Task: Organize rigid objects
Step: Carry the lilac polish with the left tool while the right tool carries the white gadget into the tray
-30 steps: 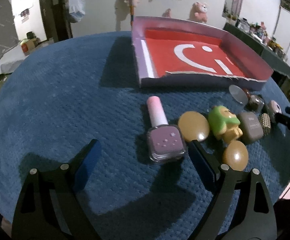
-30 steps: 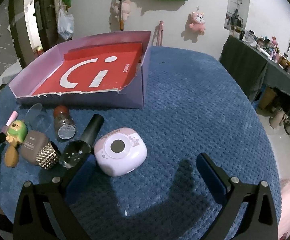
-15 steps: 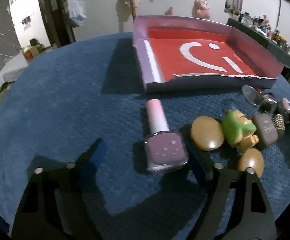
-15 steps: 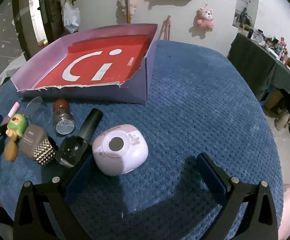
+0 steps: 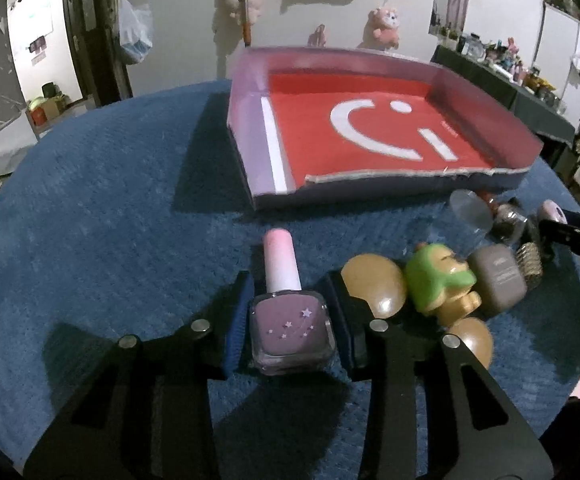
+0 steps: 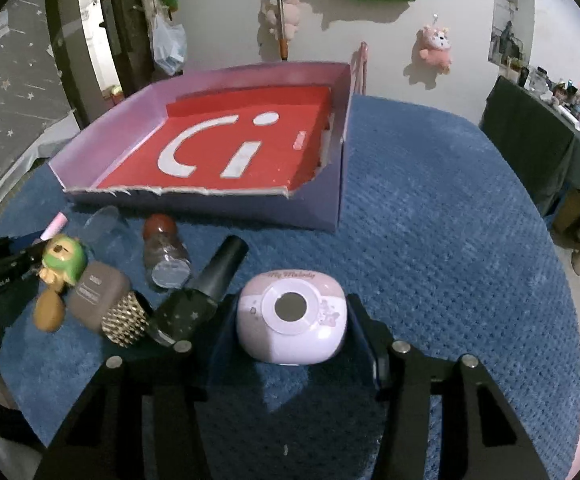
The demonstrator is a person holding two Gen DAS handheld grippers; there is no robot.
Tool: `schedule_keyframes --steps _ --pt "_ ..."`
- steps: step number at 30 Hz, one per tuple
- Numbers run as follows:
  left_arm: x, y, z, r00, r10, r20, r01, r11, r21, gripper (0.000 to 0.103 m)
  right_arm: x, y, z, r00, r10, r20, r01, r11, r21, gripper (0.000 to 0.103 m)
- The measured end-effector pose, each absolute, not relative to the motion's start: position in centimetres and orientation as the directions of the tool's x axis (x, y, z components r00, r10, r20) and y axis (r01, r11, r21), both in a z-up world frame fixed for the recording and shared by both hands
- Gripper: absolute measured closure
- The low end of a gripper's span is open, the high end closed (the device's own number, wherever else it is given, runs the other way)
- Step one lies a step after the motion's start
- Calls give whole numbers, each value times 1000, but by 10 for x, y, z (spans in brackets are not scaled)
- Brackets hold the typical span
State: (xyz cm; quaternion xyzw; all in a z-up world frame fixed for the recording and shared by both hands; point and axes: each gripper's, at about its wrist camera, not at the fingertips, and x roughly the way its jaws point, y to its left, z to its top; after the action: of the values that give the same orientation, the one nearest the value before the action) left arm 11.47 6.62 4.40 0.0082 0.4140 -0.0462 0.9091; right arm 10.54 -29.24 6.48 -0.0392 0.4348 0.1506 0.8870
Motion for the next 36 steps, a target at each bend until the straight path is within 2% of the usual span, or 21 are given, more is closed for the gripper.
schedule_keyframes --steps 5,14,25,30,36 --pt "116 64 52 671 -77 -738 102 995 -11 68 105 -288 83 609 261 -749 -321 945 69 47" --pt "112 64 57 679 -88 -728 109 994 -19 69 104 -285 83 608 278 -744 -332 940 80 47" --pt "118 59 88 734 -120 -668 140 990 -24 69 102 -285 104 643 304 -703 -345 934 88 47" --pt "138 47 108 760 -154 -632 182 983 -20 69 119 -274 124 662 326 -675 -375 924 78 47" --pt "186 35 107 719 -202 -665 240 970 -36 69 163 -249 131 635 326 -701 -421 906 40 47"
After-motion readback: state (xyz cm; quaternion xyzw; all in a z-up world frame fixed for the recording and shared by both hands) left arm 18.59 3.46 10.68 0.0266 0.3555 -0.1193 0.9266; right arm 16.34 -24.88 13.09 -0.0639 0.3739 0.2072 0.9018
